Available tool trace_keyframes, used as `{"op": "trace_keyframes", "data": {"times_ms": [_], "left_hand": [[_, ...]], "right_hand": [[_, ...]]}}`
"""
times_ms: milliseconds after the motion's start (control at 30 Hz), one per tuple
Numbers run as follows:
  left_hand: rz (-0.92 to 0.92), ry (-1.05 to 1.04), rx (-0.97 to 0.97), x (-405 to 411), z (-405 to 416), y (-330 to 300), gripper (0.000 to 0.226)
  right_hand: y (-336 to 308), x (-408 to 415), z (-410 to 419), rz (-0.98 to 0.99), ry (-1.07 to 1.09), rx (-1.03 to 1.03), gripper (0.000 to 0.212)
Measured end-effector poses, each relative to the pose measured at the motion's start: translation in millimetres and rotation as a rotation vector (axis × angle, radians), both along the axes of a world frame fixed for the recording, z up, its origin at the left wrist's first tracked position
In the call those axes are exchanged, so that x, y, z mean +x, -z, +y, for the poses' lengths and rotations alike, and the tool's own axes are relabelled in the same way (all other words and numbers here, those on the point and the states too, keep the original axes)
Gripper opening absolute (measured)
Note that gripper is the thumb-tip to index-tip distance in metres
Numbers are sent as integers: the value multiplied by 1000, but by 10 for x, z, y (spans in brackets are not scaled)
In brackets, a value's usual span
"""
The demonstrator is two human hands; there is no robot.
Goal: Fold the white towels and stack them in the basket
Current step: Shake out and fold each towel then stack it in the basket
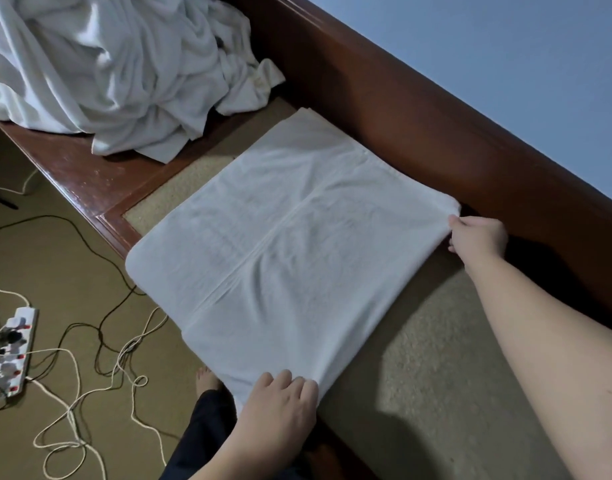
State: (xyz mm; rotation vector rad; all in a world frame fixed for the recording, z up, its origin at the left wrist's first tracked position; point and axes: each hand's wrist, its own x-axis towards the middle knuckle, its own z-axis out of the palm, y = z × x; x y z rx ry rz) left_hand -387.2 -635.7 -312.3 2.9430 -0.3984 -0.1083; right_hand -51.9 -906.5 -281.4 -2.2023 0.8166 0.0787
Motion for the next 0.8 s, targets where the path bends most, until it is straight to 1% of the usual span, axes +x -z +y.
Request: {"op": "trace_keyframes", "data": {"times_ms": [67, 133, 167, 233, 300, 400, 433, 500, 567, 633, 700, 767, 800], "left_hand": [[-67, 13, -33, -74, -115, 15, 20], [-88, 60, -28, -144, -210, 85, 16], [-82, 79, -8, -165, -234, 126, 16], [-27, 58, 27, -175, -225, 167, 23], [34, -17, 7, -162, -196, 135, 33], [86, -102, -32, -109, -184, -7, 41], [96, -113, -33, -83, -194, -47, 41], [137, -157, -13, -13, -208, -108, 42], [154, -249, 3, 88, -178, -138, 43], [142, -383, -16, 211, -50, -150, 42], [130, -563, -20, 349, 221, -160, 41], [173, -702, -34, 447, 546, -153, 51], [195, -714, -25, 471, 694, -127, 57]], "right_hand": [[25, -100, -81, -15, 39, 17, 27], [98, -177, -151, 12, 124, 84, 23], [129, -205, -166, 25, 148, 114, 23], [175, -217, -137, 21, 163, 139, 22], [187, -190, -72, 0, 112, 108, 23], [265, -88, -79, 7, 17, 0, 41], [331, -38, -127, 20, -13, -37, 42], [508, 70, -252, 53, -59, -36, 34], [327, 34, -140, 66, -52, -14, 22], [205, 8, -72, 69, -40, 24, 22], [199, 12, -77, 72, -42, 82, 20], [256, 18, -114, 75, -24, 148, 20], [269, 14, -135, 79, -17, 169, 19]]}}
